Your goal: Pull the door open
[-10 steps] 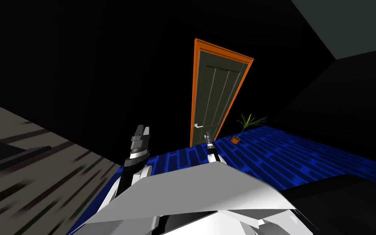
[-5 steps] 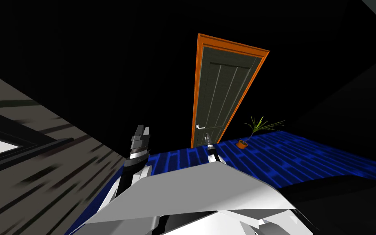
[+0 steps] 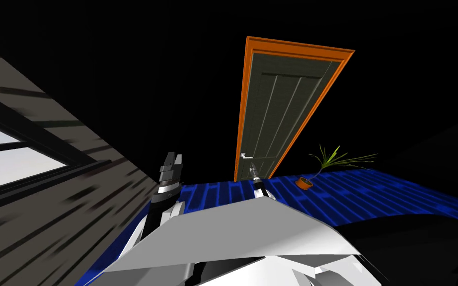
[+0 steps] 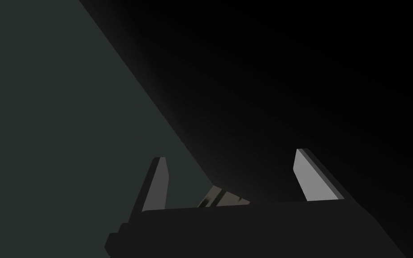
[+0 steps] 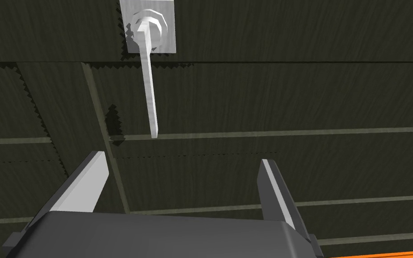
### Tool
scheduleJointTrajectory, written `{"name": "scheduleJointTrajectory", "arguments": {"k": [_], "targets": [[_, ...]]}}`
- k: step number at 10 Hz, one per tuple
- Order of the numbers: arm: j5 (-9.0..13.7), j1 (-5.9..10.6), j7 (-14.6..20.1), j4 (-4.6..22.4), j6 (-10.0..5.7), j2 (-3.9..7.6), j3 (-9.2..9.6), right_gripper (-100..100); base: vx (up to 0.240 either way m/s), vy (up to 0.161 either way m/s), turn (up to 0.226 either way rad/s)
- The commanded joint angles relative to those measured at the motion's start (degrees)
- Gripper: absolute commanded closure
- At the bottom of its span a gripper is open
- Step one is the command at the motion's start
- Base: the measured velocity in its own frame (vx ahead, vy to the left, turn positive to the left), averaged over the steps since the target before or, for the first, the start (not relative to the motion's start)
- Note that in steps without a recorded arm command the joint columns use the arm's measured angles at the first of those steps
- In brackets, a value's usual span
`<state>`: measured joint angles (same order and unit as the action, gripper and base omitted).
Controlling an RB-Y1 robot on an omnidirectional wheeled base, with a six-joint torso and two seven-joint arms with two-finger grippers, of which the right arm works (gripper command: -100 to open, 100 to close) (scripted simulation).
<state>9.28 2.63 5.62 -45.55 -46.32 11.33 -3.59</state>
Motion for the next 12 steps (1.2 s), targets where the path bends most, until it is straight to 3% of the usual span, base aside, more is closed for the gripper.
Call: {"name": "scheduleJointTrajectory", "arguments": {"k": [1, 7, 10, 12], "targets": [[0.1, 0.70, 0.0, 2.0, -0.18, 0.23, -0.06, -100, 0.014, -0.041, 0.072], [0.6, 4.15, 0.1, 11.3, -1.69, 1.29, -0.26, -100, 0.015, -0.070, 0.162], [0.6, 4.46, 0.1, 12.1, -1.75, 1.32, -0.29, -100, 0.008, -0.033, 0.041], [1.1, 3.72, 1.1, 12.8, -2.63, 2.45, -0.84, -100, 0.168, -0.008, 0.106]]}}
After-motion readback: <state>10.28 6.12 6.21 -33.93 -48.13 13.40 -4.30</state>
